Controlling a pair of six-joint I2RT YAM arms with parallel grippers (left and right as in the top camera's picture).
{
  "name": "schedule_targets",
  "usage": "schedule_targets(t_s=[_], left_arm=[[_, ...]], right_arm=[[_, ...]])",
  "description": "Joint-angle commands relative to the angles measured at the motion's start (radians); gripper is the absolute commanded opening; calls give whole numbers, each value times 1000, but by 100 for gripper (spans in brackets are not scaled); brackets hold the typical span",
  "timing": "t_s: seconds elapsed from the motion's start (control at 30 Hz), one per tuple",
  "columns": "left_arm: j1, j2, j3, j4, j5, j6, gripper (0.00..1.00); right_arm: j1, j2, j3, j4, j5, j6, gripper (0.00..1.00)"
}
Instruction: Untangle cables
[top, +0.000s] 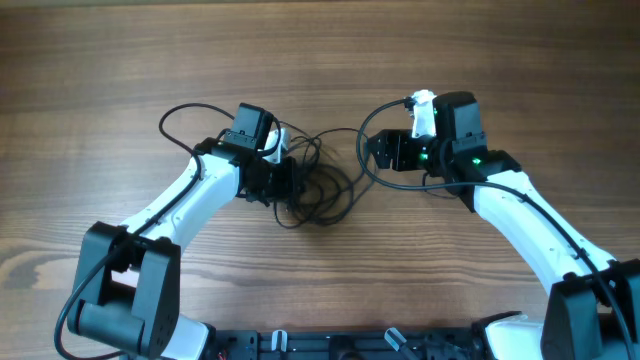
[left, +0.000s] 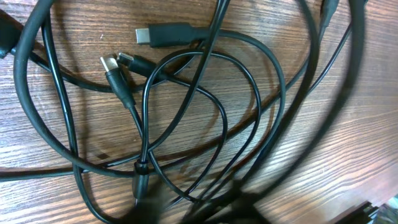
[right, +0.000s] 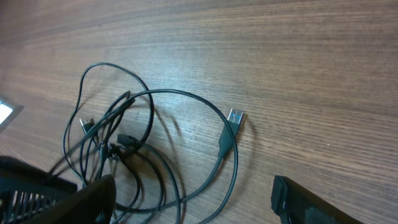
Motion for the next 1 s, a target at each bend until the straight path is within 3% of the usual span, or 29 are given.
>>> schedule_targets(t_s=[0.0, 0.13, 0.47, 0.7, 0.97], left_arm=[[5, 6, 0, -15, 21, 2, 4], [5, -34, 0, -83, 36, 29, 4], [5, -65, 0, -56, 140, 32, 4], [5, -65, 0, 24, 388, 32, 4], [5, -65, 0, 94, 636, 59, 4]], right_arm=[[5, 57, 4, 43, 18, -43, 82], [7, 175, 4, 132, 14, -214, 82], [7, 340, 4, 373, -48, -248, 79], [7, 383, 4, 435, -45, -248, 70], [7, 385, 4, 435, -43, -230, 68]])
